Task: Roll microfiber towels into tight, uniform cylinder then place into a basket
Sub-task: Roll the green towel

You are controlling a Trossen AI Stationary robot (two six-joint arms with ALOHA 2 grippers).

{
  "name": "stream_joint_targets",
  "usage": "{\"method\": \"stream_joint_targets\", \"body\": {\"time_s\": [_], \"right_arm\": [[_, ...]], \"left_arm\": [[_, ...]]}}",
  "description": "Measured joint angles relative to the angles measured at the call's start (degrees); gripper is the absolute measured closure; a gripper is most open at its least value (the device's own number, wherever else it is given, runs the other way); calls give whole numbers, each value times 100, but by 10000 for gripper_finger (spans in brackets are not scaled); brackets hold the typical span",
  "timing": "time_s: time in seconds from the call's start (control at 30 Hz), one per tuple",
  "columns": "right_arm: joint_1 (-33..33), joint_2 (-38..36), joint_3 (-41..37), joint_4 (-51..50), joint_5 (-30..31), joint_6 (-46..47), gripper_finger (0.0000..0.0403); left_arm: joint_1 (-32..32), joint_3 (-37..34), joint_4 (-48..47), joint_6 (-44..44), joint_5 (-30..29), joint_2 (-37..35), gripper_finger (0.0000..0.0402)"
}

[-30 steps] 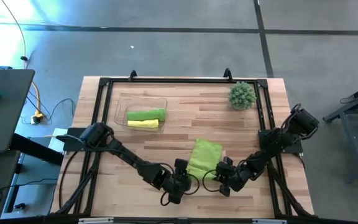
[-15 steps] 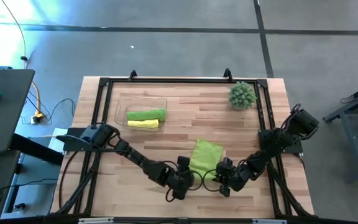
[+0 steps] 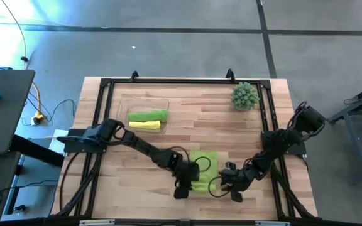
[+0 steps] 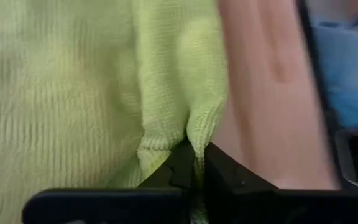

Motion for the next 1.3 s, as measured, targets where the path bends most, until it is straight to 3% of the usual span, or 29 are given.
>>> {"method": "stream_joint_targets", "body": {"time_s": [0.07,0.13,0.37,0.5,0.67,0.87,1.03,1.3], "right_arm": [[37,-204,-18,-37,-338,-189,285],[150,-405,-1,67,-302,-399,286],[772,-344,15,1214,1581,-2541,306],[843,-5,271,1298,2002,-3261,316],[675,465,927,-40,2159,-3226,311],[407,553,1557,-1384,2078,-2661,257],[361,553,1562,-1424,1768,-2637,216],[307,555,1514,-1438,1754,-2501,222]], "left_arm": [[157,-15,-35,-148,512,4,397],[301,-19,-49,-282,726,13,396],[643,-18,-126,-704,723,11,397],[704,-17,-139,-930,684,9,397],[694,-17,-139,-1112,669,9,398],[663,-20,-113,-1241,616,8,398],[665,-20,-89,-1241,614,7,398],[667,-20,-47,-1261,595,9,398]]}}
